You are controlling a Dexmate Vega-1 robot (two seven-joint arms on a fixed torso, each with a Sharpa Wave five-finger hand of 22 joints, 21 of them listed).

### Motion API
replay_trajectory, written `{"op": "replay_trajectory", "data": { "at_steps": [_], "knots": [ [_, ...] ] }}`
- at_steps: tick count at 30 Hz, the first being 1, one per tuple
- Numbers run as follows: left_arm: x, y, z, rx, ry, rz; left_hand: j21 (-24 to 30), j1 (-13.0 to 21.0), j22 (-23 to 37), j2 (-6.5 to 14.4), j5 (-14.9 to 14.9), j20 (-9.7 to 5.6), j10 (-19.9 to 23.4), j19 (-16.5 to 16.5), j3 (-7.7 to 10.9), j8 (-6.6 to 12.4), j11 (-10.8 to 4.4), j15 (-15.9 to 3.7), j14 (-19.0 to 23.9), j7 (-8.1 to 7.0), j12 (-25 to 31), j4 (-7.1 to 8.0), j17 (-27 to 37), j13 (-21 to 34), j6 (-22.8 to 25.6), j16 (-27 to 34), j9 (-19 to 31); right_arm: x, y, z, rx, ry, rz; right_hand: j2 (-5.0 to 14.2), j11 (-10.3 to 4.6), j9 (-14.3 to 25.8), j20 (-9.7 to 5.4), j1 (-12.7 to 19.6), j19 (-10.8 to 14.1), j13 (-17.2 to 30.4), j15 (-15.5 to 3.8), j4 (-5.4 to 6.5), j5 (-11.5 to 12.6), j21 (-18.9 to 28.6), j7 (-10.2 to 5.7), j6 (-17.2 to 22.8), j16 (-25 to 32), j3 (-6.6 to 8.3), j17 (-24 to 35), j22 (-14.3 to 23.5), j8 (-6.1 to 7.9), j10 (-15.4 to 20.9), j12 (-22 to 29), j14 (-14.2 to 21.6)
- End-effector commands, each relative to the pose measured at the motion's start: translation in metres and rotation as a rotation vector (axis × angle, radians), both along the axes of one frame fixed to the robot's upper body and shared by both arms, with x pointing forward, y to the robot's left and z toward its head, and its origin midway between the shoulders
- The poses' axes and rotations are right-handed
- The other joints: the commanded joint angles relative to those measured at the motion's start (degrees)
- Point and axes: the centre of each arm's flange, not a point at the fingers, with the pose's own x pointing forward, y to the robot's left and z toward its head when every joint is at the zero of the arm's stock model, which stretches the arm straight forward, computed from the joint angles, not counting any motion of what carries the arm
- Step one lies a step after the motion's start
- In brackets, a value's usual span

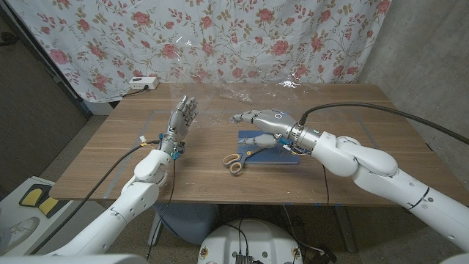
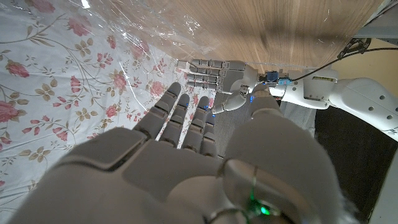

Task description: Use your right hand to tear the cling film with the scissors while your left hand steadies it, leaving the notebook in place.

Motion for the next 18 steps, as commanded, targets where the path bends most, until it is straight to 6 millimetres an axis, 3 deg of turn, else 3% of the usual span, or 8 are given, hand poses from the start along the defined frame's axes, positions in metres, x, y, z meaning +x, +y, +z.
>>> {"op": "replay_trajectory", "data": {
  "at_steps": [1, 10, 18],
  "knots": [
    [0.001, 0.0, 0.001, 0.0, -0.003, 0.005, -0.03, 0.35, 0.27, 0.58, 0.32, 0.34, 0.52, 0.13, 0.04, -0.21, -0.07, -0.53, 0.21, -0.04, 0.04, -0.41, 0.19, 0.11, 0.49, 0.06, 0.16, 0.006, 0.006, 0.0, -0.045, 0.004, -0.015, 0.04, 0.08, 0.11, -0.7, 0.9, 0.19, 0.39, -7.01, -0.14, -0.11, -0.09, 0.25, 0.68, 0.89, 0.28, 0.51, 0.1, -0.4, 0.77, 0.57, 1.17],
    [-0.001, 0.001, 0.001, 0.0, -0.003, 0.005, -0.02, 0.31, 0.26, 0.57, 0.31, 0.31, 0.44, 0.14, 0.0, -0.22, -0.08, -0.47, 0.25, -0.03, -0.01, -0.46, 0.19, 0.11, 0.48, 0.07, 0.16, 0.013, 0.009, 0.001, -0.073, 0.058, -0.047, -0.26, 0.59, 0.08, 0.53, 2.35, 2.61, 0.84, -6.73, -0.38, -0.24, 0.5, 1.13, -0.1, 1.43, 0.63, 1.21, -0.06, -1.07, 0.57, 0.79, 1.68],
    [0.0, -0.001, 0.001, 0.0, -0.002, 0.002, -0.04, 0.29, 0.26, 0.59, 0.31, 0.29, 0.51, 0.1, -0.02, -0.19, -0.12, -0.52, 0.22, -0.37, 0.01, -0.51, 0.19, 0.12, 0.58, 0.06, 0.16, 0.017, 0.012, 0.0, -0.106, 0.057, -0.071, -0.34, 0.56, 0.07, -0.93, 2.75, 2.0, 0.94, -6.62, -0.28, -0.32, 0.08, 1.33, -0.47, 1.52, 0.7, 1.52, -0.1, -1.35, 0.57, 0.8, 1.49]
  ]
}}
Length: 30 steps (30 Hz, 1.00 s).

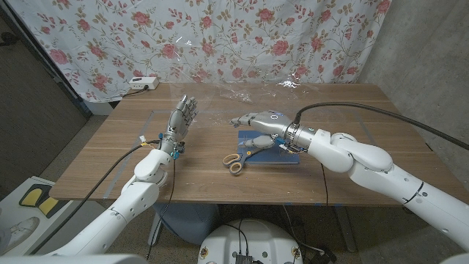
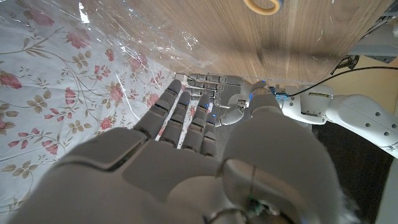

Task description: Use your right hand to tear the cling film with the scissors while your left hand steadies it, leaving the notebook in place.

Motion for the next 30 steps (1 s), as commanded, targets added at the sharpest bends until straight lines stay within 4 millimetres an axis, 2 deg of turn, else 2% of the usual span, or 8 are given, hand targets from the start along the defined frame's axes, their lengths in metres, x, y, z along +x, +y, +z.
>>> {"op": "replay_trajectory", "data": {
  "at_steps": [1, 12, 15, 17, 24, 30],
  "knots": [
    [0.001, -0.002, -0.001, 0.002, 0.002, -0.003, -0.04, 0.29, 0.26, 0.59, 0.31, 0.29, 0.48, 0.1, 0.14, -0.19, -0.1, -0.53, 0.21, -0.15, -0.01, -0.35, 0.18, 0.12, 0.37, 0.05, 0.16, 0.008, 0.005, -0.001, -0.06, 0.014, -0.043, 0.07, 0.26, 0.07, -1.04, 0.83, -0.4, 0.12, -6.8, 0.05, -0.1, -0.29, 0.24, -0.15, 0.33, 0.38, 0.31, 0.05, -0.3, 0.28, 0.38, 0.44],
    [0.002, -0.001, -0.002, 0.004, 0.007, -0.005, -0.02, 0.28, 0.26, 0.61, 0.3, 0.25, 0.47, 0.15, 0.13, -0.18, -0.05, -0.48, 0.18, -0.03, -0.02, -0.4, 0.18, 0.12, 0.44, 0.04, 0.16, 0.014, 0.008, -0.006, -0.066, -0.031, -0.056, -0.1, 0.27, 0.08, -1.38, 1.53, 0.29, 0.22, -6.92, -0.08, -0.11, -0.15, 0.61, -0.18, 0.46, 0.52, 0.58, 0.05, -0.42, 0.28, 0.38, 0.45],
    [0.002, -0.001, -0.002, 0.002, 0.007, -0.005, -0.02, 0.28, 0.26, 0.62, 0.3, 0.27, 0.45, 0.14, 0.12, -0.19, 0.01, -0.54, 0.21, 0.04, -0.04, -0.41, 0.18, 0.12, 0.43, 0.05, 0.16, 0.015, 0.009, -0.007, -0.07, -0.042, -0.055, -0.12, 0.24, 0.1, -1.38, 1.89, 0.47, 0.25, -7.13, -0.14, -0.09, -0.12, 0.16, -0.52, 0.5, 0.63, 0.71, 0.07, -0.57, 0.26, 0.37, 0.38],
    [0.002, 0.0, -0.002, 0.002, 0.006, -0.004, -0.02, 0.28, 0.26, 0.62, 0.3, 0.27, 0.47, 0.14, 0.12, -0.19, -0.1, -0.53, 0.2, 0.08, -0.03, -0.42, 0.18, 0.12, 0.45, 0.04, 0.16, 0.016, 0.009, -0.008, -0.074, -0.048, -0.055, -0.12, -0.21, 0.2, -1.29, 2.57, 0.62, 0.59, -7.37, -0.15, -0.08, -0.16, -0.87, -0.02, 0.58, 0.81, 1.01, 0.11, -0.45, 1.03, 0.99, 0.36],
    [0.002, 0.002, -0.003, -0.002, 0.005, -0.002, -0.03, 0.27, 0.26, 0.63, 0.3, 0.24, 0.53, 0.13, 0.11, -0.2, 0.08, -0.52, 0.19, 0.03, -0.02, -0.46, 0.18, 0.12, 0.45, 0.04, 0.16, 0.022, 0.013, -0.009, -0.093, -0.031, -0.064, -0.29, -0.25, 0.44, -1.05, 3.4, 0.92, 1.06, -7.45, -0.24, 0.01, -0.14, -1.25, 0.13, 0.72, 0.95, 1.39, 0.16, -0.43, 1.95, 1.89, 0.49],
    [0.001, 0.003, -0.004, -0.006, 0.004, -0.001, -0.03, 0.26, 0.26, 0.65, 0.3, 0.26, 0.43, 0.13, 0.1, -0.21, -0.03, -0.46, 0.19, 0.07, -0.06, -0.48, 0.18, 0.12, 0.43, 0.05, 0.16, 0.025, 0.017, -0.01, -0.112, -0.03, -0.072, -0.48, -0.45, 0.82, -0.98, 4.5, 0.71, 2.02, -7.27, -0.24, 0.12, -0.32, -1.08, -1.64, 0.61, 1.1, 2.02, 0.22, -1.17, 0.12, 2.26, -0.12]
  ]
}}
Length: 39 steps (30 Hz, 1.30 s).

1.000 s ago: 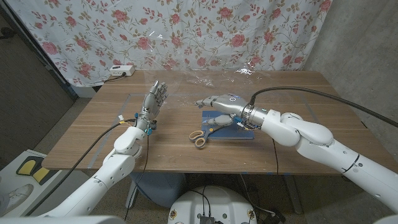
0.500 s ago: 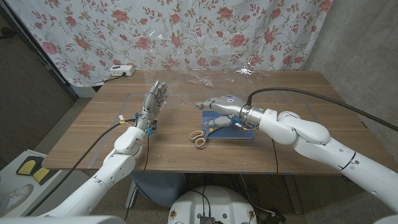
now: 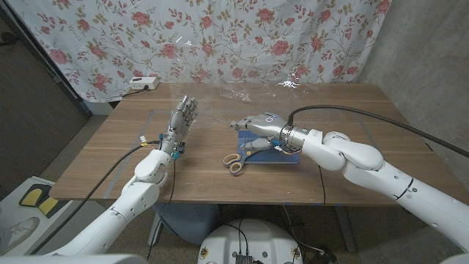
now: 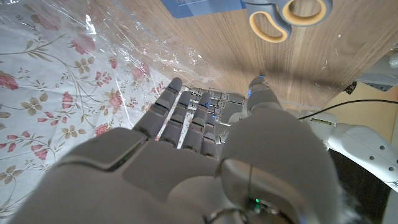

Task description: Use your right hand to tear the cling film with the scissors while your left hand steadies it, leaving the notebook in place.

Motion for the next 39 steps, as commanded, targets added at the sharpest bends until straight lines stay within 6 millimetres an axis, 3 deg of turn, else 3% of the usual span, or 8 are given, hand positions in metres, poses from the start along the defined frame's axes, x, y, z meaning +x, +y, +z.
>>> {"op": "replay_trajectory", "data": {
  "at_steps": [1, 7, 31, 35, 39],
  "knots": [
    [0.0, 0.003, -0.002, -0.008, 0.0, 0.001, -0.04, 0.26, 0.26, 0.65, 0.3, 0.25, 0.44, 0.1, 0.25, -0.21, -0.03, -0.5, 0.17, 0.04, -0.06, -0.32, 0.18, 0.12, 0.45, 0.04, 0.16, 0.008, 0.008, -0.004, -0.041, 0.003, -0.017, -0.07, -0.13, 0.48, -0.01, 1.25, 0.25, 0.8, -7.35, 0.1, 0.14, 0.01, 0.38, -1.28, 0.15, 0.49, 0.59, 0.22, -0.67, -1.17, 0.77, -0.23],
    [-0.001, 0.003, -0.004, -0.01, 0.003, 0.001, -0.03, 0.25, 0.26, 0.66, 0.3, 0.28, 0.47, 0.12, 0.24, -0.24, -0.22, -0.48, 0.16, 0.02, -0.05, -0.34, 0.18, 0.12, 0.38, 0.04, 0.16, 0.01, 0.009, -0.007, -0.062, 0.018, -0.024, -0.09, -0.54, 0.85, -0.43, 3.09, -1.04, 2.29, -7.54, 0.09, 0.2, -0.48, 0.03, -5.02, -0.24, 0.85, 1.6, 0.27, -2.22, -3.28, 1.71, -1.66],
    [-0.001, 0.004, -0.008, -0.017, 0.008, 0.002, -0.02, 0.2, 0.26, 0.68, 0.3, 0.29, 0.46, 0.14, 0.18, -0.22, 0.07, -0.46, 0.2, 0.08, -0.07, -0.42, 0.18, 0.12, 0.48, 0.05, 0.15, 0.019, 0.007, -0.02, -0.085, 0.034, -0.036, 0.09, -1.22, 0.97, -1.45, 6.62, -1.66, 4.15, -8.21, -0.09, 0.04, -0.53, 0.59, -7.35, -0.54, 1.83, 2.65, 0.24, -3.04, -3.64, 3.9, -2.27],
    [-0.002, 0.004, -0.007, -0.016, 0.006, 0.001, -0.03, 0.19, 0.26, 0.68, 0.29, 0.32, 0.46, 0.12, 0.17, -0.21, 0.11, -0.42, 0.21, 0.07, -0.08, -0.43, 0.18, 0.12, 0.53, 0.05, 0.15, 0.021, 0.008, -0.023, -0.097, 0.043, -0.051, -0.09, -0.89, 0.98, -1.41, 6.76, -1.73, 4.45, -8.1, 0.08, -0.05, -0.52, 1.09, -7.58, -0.62, 1.75, 2.84, 0.24, -3.12, -4.1, 4.12, -2.46],
    [-0.002, 0.003, -0.008, -0.017, 0.007, 0.001, -0.02, 0.18, 0.26, 0.68, 0.29, 0.26, 0.45, 0.14, 0.16, -0.21, 0.08, -0.42, 0.2, 0.08, -0.08, -0.44, 0.18, 0.12, 0.53, 0.05, 0.15, 0.023, 0.008, -0.025, -0.108, 0.049, -0.061, -0.38, -0.71, 0.95, -1.55, 7.09, -1.93, 4.79, -7.81, 0.18, -0.11, -0.56, 2.89, -7.52, -0.82, 1.68, 3.01, 0.22, -3.11, -4.75, 4.37, -2.78]
  ]
}}
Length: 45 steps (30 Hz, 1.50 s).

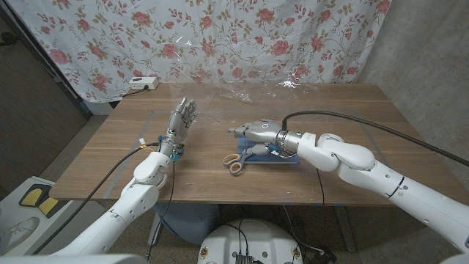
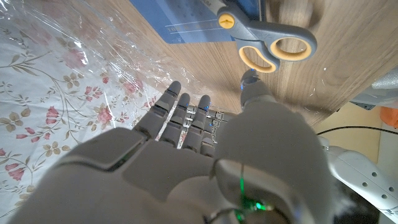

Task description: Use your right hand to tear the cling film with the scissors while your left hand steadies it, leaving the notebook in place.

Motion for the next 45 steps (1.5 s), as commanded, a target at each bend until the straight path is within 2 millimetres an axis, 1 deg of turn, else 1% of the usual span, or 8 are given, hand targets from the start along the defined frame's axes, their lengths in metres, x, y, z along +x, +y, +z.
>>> {"op": "replay_trajectory", "data": {
  "at_steps": [1, 6, 8, 10, 21, 27, 32, 45],
  "knots": [
    [-0.001, 0.0, 0.0, -0.005, -0.001, 0.002, -0.02, 0.18, 0.26, 0.68, 0.29, 0.25, 0.44, 0.15, 0.15, -0.21, 0.1, -0.4, 0.19, 0.07, -0.09, -0.45, 0.18, 0.12, 0.53, 0.05, 0.15, 0.005, 0.0, -0.008, -0.029, 0.02, -0.03, -0.14, 0.08, 0.16, -0.19, 0.87, -0.17, 0.46, -7.72, 0.28, -0.12, 0.04, 1.61, 0.1, -0.19, 0.03, 0.36, 0.08, -0.2, -0.78, 0.47, -0.38],
    [-0.001, 0.0, -0.001, -0.004, 0.0, 0.001, -0.03, 0.16, 0.26, 0.69, 0.29, 0.25, 0.46, 0.13, 0.14, -0.22, 0.18, -0.41, 0.21, 0.07, -0.08, -0.47, 0.18, 0.12, 0.54, 0.05, 0.15, 0.007, -0.001, -0.01, -0.039, 0.032, -0.047, -0.1, 0.42, 0.12, -0.13, 1.45, -0.52, 0.64, -7.34, 0.24, -0.1, -0.05, 2.22, -0.29, -0.57, 0.28, 0.41, 0.07, -0.37, -1.53, 0.49, -0.9],
    [-0.001, -0.001, -0.001, -0.003, 0.001, 0.0, -0.03, 0.15, 0.26, 0.69, 0.29, 0.27, 0.48, 0.11, 0.13, -0.23, 0.08, -0.44, 0.16, 0.07, -0.07, -0.47, 0.18, 0.12, 0.53, 0.03, 0.15, 0.008, -0.001, -0.01, -0.041, 0.035, -0.053, 1.16, 0.39, 0.08, -0.23, 3.14, -0.93, 0.85, -7.3, -0.01, 0.52, -0.12, 2.28, -0.56, -1.01, 1.59, 0.45, 0.06, -0.45, -2.06, 0.67, -1.1],
    [-0.001, -0.001, -0.001, -0.006, 0.0, -0.001, -0.03, 0.15, 0.26, 0.69, 0.29, 0.23, 0.51, 0.11, 0.13, -0.23, 0.11, -0.41, 0.19, 0.07, -0.06, -0.48, 0.18, 0.12, 0.51, 0.04, 0.15, 0.009, -0.002, -0.011, -0.042, 0.035, -0.057, 1.05, 0.65, 0.05, -0.23, 3.53, -1.24, 0.96, -7.19, -0.04, 0.75, -0.19, 2.6, -1.08, -1.39, 1.9, 0.38, 0.04, -0.63, -2.63, 0.65, -1.36],
    [0.0, -0.003, -0.002, -0.005, 0.001, -0.004, -0.04, 0.13, 0.26, 0.71, 0.29, 0.27, 0.5, 0.1, 0.11, -0.25, -0.26, -0.44, 0.19, 0.06, -0.08, -0.5, 0.18, 0.12, 0.48, 0.05, 0.15, 0.01, -0.002, -0.016, -0.061, 0.051, -0.074, 0.62, 1.26, -0.03, -0.19, 3.7, -1.52, 1.17, -6.37, 0.27, 1.04, -0.13, 4.31, -1.96, -2.33, 2.38, 0.29, 0.04, -0.87, -3.72, 0.71, -2.02],
    [-0.001, -0.002, -0.002, -0.006, 0.002, -0.004, -0.03, 0.12, 0.26, 0.73, 0.29, 0.31, 0.5, 0.1, 0.09, -0.25, -0.26, -0.41, 0.16, 0.06, -0.08, -0.52, 0.18, 0.12, 0.49, 0.03, 0.15, 0.012, -0.002, -0.019, -0.072, 0.057, -0.092, 0.26, 1.35, -0.06, 0.02, 3.37, -1.71, 1.24, -6.35, 0.51, 1.03, -0.14, 4.56, -2.04, -2.57, 2.36, 0.26, 0.04, -0.84, -3.87, 0.83, -2.01],
    [-0.001, -0.001, -0.002, -0.004, 0.004, -0.004, -0.05, 0.11, 0.26, 0.76, 0.29, 0.28, 0.49, 0.07, 0.1, -0.25, 0.12, -0.36, 0.18, 0.07, -0.09, -0.53, 0.18, 0.12, 0.49, 0.04, 0.15, 0.014, -0.004, -0.02, -0.077, 0.053, -0.11, -0.14, 1.68, -0.1, -0.02, 3.02, -1.54, 1.29, -6.09, 0.69, 1.01, -0.02, 5.48, -1.81, -2.86, 2.29, 0.15, 0.03, -0.71, -3.71, 1.05, -2.06],
    [-0.001, 0.0, 0.0, -0.003, 0.005, -0.006, -0.03, 0.14, 0.26, 0.86, 0.31, 0.23, 0.46, 0.11, 0.11, -0.27, 0.09, -0.3, 0.15, 0.08, -0.11, -0.57, 0.18, 0.13, 0.43, 0.03, 0.16, 0.011, -0.002, -0.022, -0.104, 0.056, -0.139, -0.29, 1.79, -0.15, 0.34, 2.68, -1.49, 1.36, -5.9, 0.91, 1.05, 0.06, 5.79, -1.73, -3.18, 2.47, 0.06, 0.04, -0.63, -3.41, 1.41, -1.84]
  ]
}}
